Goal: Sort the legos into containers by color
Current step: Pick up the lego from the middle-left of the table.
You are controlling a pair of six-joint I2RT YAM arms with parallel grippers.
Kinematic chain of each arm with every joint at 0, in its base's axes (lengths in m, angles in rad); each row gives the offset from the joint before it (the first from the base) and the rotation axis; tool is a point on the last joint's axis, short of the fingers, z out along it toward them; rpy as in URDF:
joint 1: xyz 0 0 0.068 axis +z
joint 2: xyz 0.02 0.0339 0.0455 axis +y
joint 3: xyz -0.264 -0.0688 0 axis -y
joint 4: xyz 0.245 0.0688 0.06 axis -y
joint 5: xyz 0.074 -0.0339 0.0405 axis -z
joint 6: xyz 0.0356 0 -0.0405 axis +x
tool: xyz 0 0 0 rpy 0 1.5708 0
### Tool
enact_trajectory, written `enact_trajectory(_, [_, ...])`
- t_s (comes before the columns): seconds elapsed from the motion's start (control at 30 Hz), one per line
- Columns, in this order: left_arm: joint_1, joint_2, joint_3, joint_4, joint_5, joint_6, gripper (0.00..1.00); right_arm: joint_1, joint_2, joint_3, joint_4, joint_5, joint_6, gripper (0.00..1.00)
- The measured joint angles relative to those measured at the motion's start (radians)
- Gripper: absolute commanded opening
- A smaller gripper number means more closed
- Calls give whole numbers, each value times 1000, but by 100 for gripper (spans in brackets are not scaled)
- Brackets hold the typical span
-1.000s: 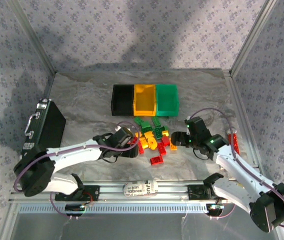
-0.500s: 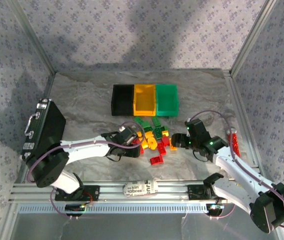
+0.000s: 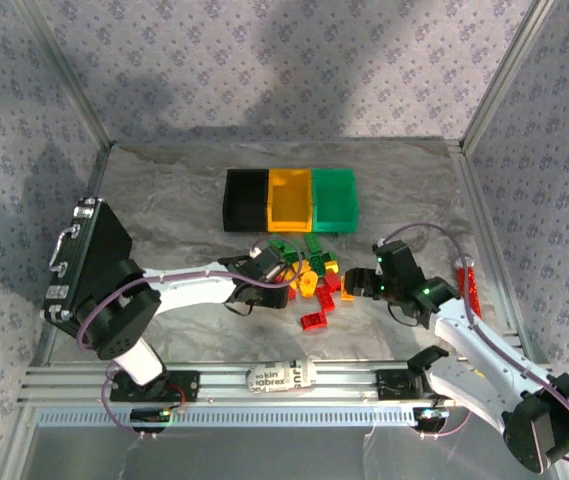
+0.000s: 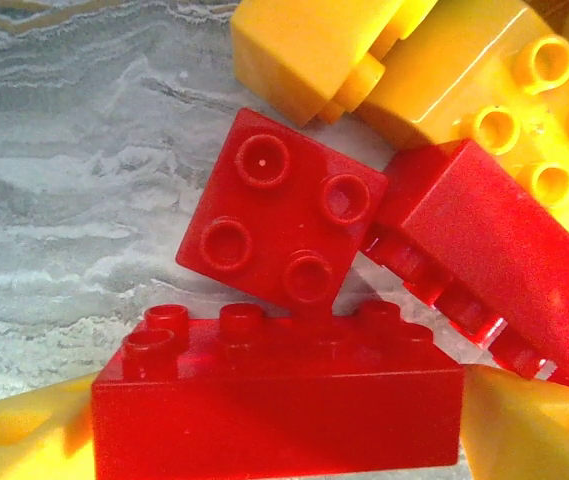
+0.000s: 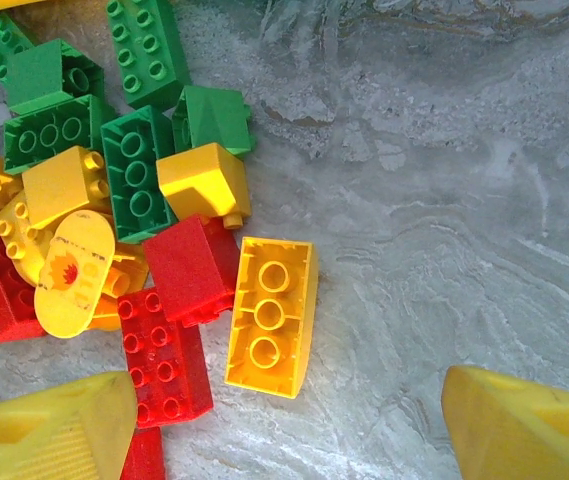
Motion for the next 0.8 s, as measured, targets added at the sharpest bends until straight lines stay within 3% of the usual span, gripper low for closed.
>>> enact_trajectory(0.4, [29, 1, 12, -24, -19, 23, 82, -12, -12, -36, 16, -1, 7, 81])
enact_trajectory(0.63, [35, 23, 60, -29, -18, 51, 68, -19, -20, -48, 24, -1, 11, 81])
enact_trajectory(0.8, [35, 29, 68, -32, -18, 56, 69, -26, -32, -49, 26, -2, 18, 81])
